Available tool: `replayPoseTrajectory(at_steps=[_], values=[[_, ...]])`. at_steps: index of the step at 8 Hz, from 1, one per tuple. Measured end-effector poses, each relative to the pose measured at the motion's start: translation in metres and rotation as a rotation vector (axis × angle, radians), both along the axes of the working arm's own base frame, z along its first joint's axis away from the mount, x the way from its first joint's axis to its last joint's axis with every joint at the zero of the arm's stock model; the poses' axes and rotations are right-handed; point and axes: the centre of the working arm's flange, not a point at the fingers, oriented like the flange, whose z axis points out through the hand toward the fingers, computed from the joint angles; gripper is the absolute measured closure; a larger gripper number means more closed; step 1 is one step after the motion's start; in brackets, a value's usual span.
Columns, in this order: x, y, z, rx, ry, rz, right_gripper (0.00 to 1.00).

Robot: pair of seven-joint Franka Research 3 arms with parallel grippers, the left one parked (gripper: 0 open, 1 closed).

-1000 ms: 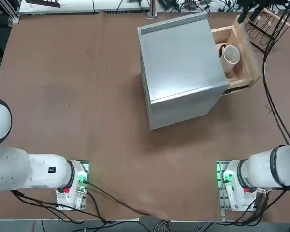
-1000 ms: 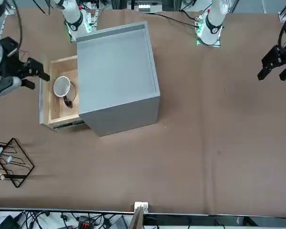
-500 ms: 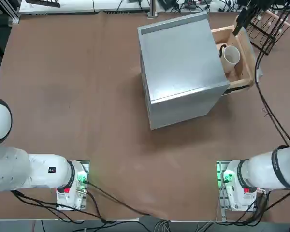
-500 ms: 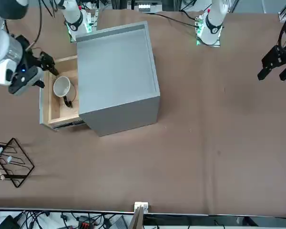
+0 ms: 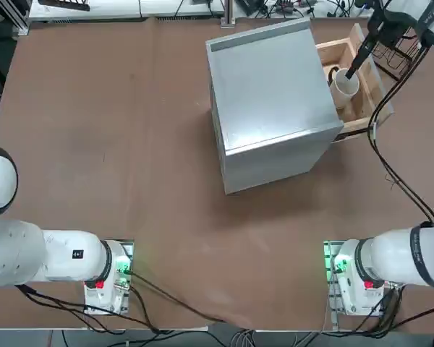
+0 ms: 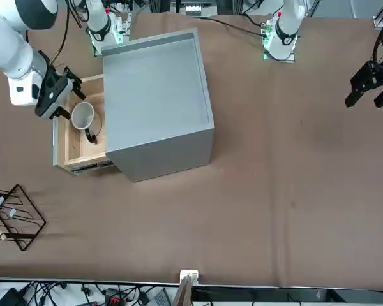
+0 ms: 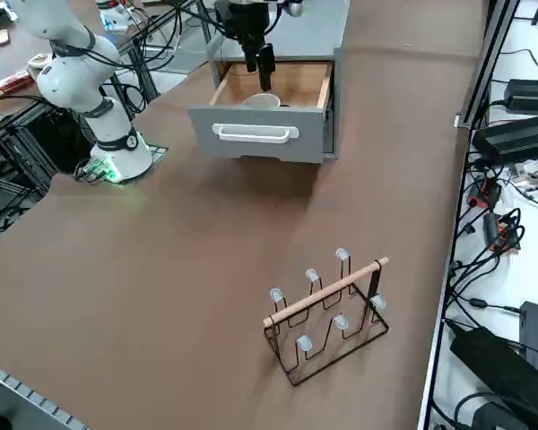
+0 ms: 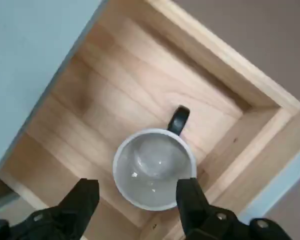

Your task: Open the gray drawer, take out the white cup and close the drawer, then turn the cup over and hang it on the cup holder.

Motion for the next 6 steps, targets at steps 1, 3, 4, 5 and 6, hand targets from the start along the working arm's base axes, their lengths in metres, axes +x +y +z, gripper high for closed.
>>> replayPoseTrajectory(at_steps=[1, 3, 4, 5, 6], values=[[-0.002, 0.004, -0.005, 0.002, 0.007, 0.054, 0.06], [-0.007, 0.011, -0.02, 0.004, 0.025, 0.124, 0.06], [-0.009, 0.019, -0.025, -0.01, 0.021, 0.155, 0.06], [-0.012, 0.027, -0.03, -0.042, 0.018, 0.189, 0.06], [-0.014, 0.033, -0.037, -0.071, 0.02, 0.221, 0.07]])
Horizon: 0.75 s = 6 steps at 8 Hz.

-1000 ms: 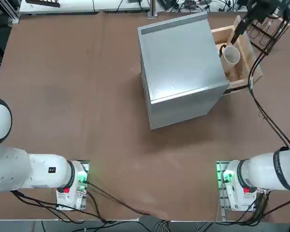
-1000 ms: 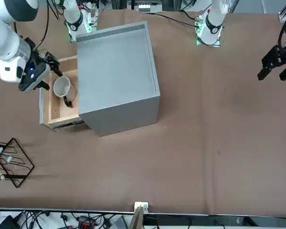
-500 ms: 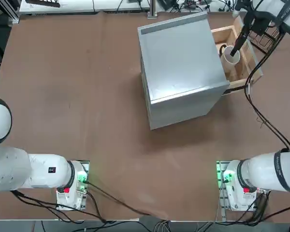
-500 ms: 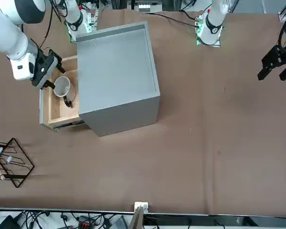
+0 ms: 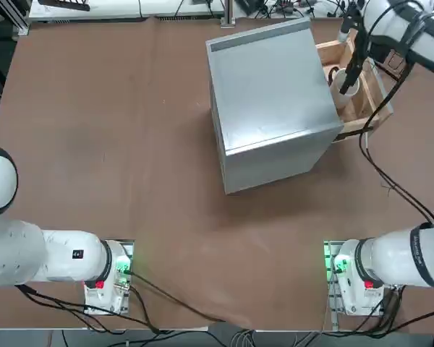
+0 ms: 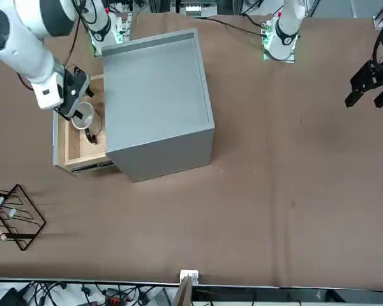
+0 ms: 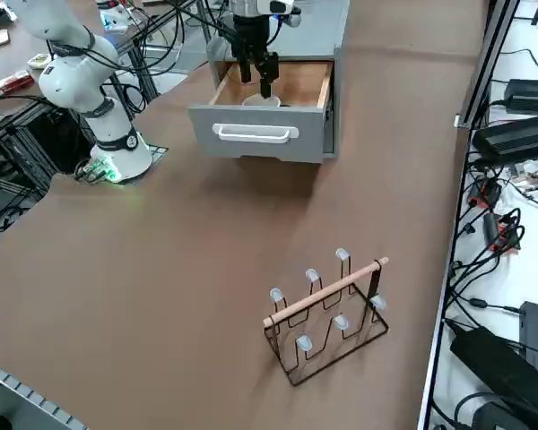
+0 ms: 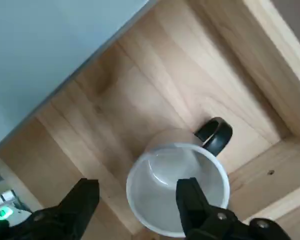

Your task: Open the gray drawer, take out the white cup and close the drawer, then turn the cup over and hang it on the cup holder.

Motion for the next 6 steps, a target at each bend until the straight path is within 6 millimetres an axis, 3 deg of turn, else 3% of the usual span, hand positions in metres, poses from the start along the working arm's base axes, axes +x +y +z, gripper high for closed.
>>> replayPoseTrajectory(at_steps=[6], values=[[0.001, -0.001, -0.03, -0.098, 0.033, 0.134, 0.19]])
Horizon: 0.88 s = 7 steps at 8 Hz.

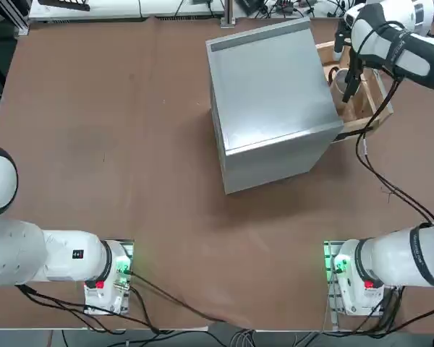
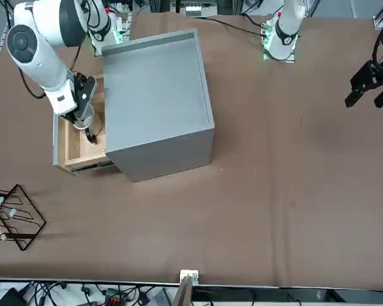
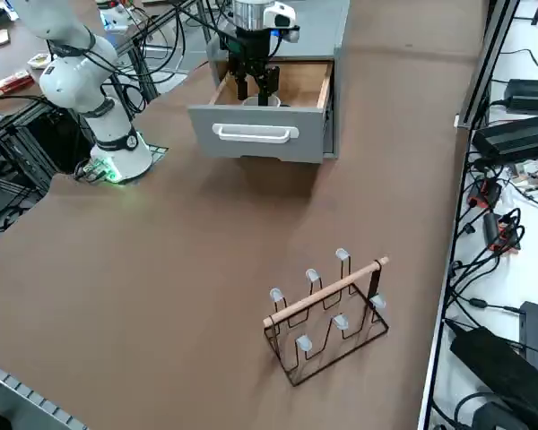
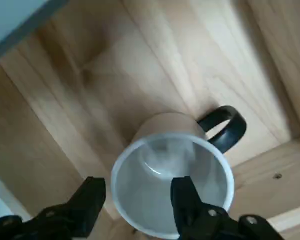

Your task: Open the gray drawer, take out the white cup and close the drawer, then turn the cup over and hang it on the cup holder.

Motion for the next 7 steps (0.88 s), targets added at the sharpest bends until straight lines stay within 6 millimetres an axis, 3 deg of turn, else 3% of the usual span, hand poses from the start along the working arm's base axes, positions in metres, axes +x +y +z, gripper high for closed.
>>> replayPoseTrajectory(at_steps=[2, 4, 5, 6, 7], values=[[-0.002, -0.001, -0.006, -0.004, 0.012, 0.005, 0.3], [-0.002, -0.002, -0.009, -0.005, 0.019, 0.003, 0.59], [0.0, -0.003, -0.01, -0.005, 0.021, -0.007, 0.65], [0.003, -0.003, -0.007, -0.007, 0.012, -0.039, 0.86], [0.007, -0.002, 0.004, -0.006, 0.001, -0.095, 0.93]])
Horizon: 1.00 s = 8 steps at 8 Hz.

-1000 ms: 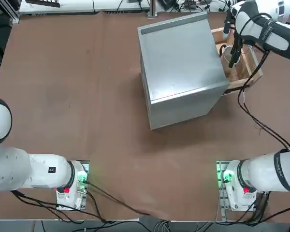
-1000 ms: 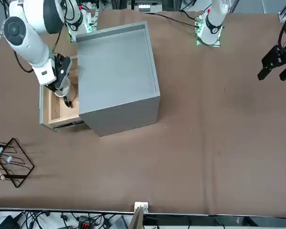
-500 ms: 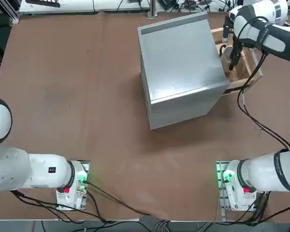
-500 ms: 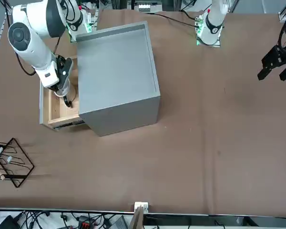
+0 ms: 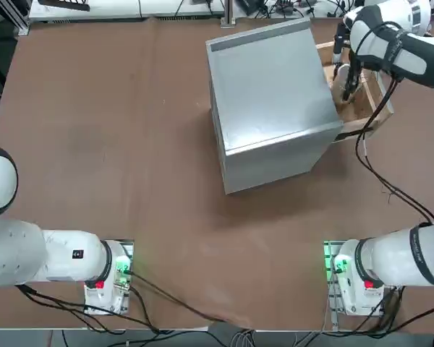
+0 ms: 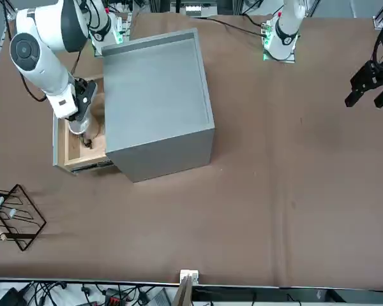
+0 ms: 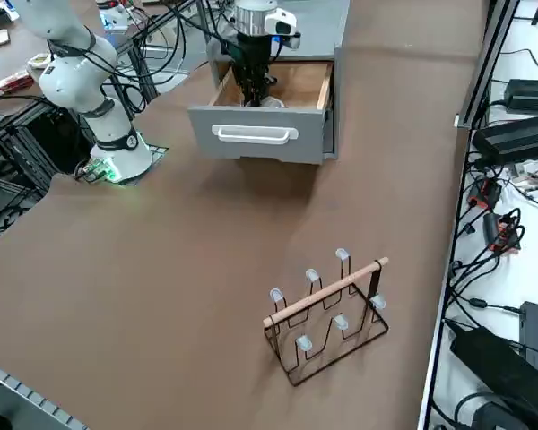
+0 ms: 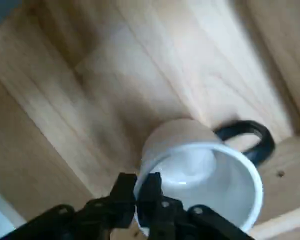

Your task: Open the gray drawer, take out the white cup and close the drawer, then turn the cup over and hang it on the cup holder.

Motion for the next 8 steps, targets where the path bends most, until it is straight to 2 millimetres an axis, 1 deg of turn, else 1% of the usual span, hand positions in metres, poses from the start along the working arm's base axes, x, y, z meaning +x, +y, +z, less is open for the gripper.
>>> replayPoseTrajectory(at_steps=[2, 3, 6, 8], values=[[0.005, 0.005, 0.026, 0.028, 0.011, -0.116, 0.93], [0.008, 0.008, 0.045, 0.032, 0.007, -0.173, 0.93], [0.011, 0.021, 0.11, 0.04, -0.016, -0.33, 0.93], [0.006, 0.019, 0.155, 0.034, -0.013, -0.442, 0.95]])
